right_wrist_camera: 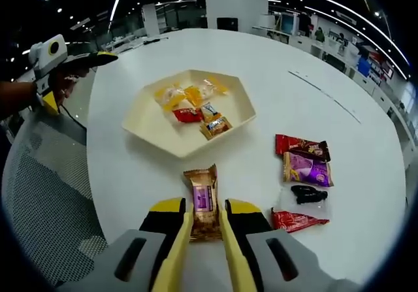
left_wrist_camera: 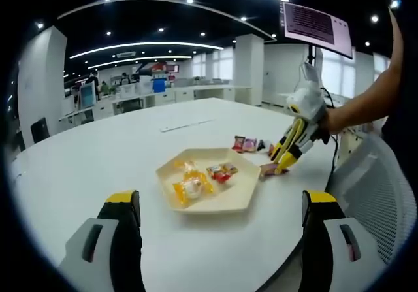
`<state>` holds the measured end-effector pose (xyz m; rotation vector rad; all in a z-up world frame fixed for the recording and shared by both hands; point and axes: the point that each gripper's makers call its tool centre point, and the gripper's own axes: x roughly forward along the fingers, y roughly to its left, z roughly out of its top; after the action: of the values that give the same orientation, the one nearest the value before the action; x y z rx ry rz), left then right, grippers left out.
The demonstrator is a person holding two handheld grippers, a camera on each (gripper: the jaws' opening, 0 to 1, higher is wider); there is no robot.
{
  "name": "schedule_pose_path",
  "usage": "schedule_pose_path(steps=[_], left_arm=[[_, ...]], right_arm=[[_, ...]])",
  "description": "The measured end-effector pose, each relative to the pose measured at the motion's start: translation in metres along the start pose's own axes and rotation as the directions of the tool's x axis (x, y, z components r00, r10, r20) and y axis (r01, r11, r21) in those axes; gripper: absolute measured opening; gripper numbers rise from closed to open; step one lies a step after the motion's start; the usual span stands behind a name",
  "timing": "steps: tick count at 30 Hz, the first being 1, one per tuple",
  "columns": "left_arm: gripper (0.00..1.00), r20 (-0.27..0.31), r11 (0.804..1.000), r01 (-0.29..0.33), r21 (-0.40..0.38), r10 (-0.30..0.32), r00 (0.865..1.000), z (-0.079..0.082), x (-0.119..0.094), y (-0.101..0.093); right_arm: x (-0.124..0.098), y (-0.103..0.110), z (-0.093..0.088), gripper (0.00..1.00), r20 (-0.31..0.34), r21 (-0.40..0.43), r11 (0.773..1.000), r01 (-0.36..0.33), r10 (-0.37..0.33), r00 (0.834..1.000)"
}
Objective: Place the target food into the container with the food tongs after gripping and lifting it, then release it inside without dropping or visibly crushing the food.
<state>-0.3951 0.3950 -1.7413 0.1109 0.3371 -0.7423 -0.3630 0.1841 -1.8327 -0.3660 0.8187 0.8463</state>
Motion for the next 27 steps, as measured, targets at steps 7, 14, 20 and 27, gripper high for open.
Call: schedule_pose_path(steps=[7, 14, 20, 27], left_arm=[[0.99, 0.003, 1.000, 0.000, -0.003, 0.000, 1.000, 0.001, 0.000, 0.000], [0.99, 0.004, 1.000, -0.005, -0.002, 0.005, 1.000, 0.002, -0.001, 0.000], [0.99, 0.005, 1.000, -0.005, -0.001, 0.005, 1.000, 0.002, -0.001, 0.000], [0.99, 0.005, 1.000, 0.001, -0.002, -0.001, 1.000, 0.001, 0.000, -0.001]], right_arm=[[-0.011, -0.010, 0.013, 0.24, 0.014, -0.003, 1.000, -0.002, 0.002, 1.000], [-0.018, -0.021, 0.019, 0.24, 0.016, -0.013, 1.000, 0.005, -0.005, 1.000], [-0.027, -0.027, 0.027, 0.24, 0.020, -0.013, 1.000, -0.005, 0.006, 1.000], [-0.043, -0.042, 0.044, 0.24, 0.031, -0.048, 0.999, 0.009, -0.007, 1.000]])
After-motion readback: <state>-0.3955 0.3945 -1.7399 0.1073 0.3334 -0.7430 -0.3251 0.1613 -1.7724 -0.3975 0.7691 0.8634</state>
